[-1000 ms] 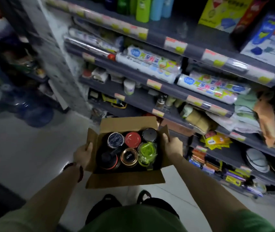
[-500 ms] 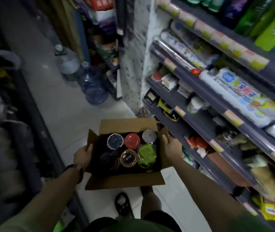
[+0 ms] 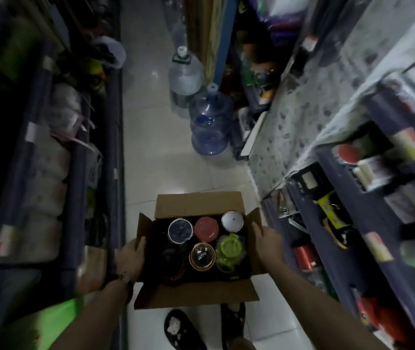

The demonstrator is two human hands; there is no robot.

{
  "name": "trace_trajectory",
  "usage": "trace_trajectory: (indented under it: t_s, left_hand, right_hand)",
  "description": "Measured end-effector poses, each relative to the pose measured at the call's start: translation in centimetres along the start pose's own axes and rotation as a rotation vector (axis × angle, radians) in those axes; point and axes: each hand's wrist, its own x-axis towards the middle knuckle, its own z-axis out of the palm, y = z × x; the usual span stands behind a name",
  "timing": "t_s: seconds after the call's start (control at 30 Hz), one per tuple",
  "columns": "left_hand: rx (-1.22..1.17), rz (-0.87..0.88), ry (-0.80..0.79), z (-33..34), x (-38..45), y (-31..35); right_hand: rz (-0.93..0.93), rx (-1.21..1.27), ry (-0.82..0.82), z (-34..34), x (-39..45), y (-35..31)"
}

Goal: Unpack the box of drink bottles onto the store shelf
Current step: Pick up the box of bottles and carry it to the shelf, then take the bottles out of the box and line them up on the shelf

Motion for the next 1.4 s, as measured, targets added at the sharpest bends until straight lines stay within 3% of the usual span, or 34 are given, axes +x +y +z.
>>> trace_trajectory:
  t_s: [0.3, 0.53, 0.8, 1.13, 1.23, 1.4]
  left_hand:
    - [-0.119, -0.052, 0.054, 10.2, 13.7, -6.8]
    - [-0.194, 0.005, 0.119, 17.6, 25.0, -11.4]
    - [-0.257, 0.011, 0.209, 21.8, 34.8, -14.9]
    - [-0.311, -0.024, 0.281, 22.4, 40.4, -16.4]
    - [-0.221, -0.037, 0.310, 22.4, 40.4, -16.8]
    - [-0.059, 0.082, 0.473, 22.8, 38.8, -15.9]
  right_hand:
    - [-0.074, -0.028, -0.014, 14.6, 12.6, 4.8]
    - [-0.159, -0.068, 0.006, 25.2, 21.8, 7.8]
    - [-0.287, -0.039, 0.042, 33.8, 30.2, 8.4]
    - [-0.294, -0.087, 0.073, 36.1, 34.7, 8.3]
    - [-0.296, -0.112, 0.082, 36.5, 34.8, 8.6]
    - [-0.337, -0.085, 0.136, 37.2, 33.0, 7.9]
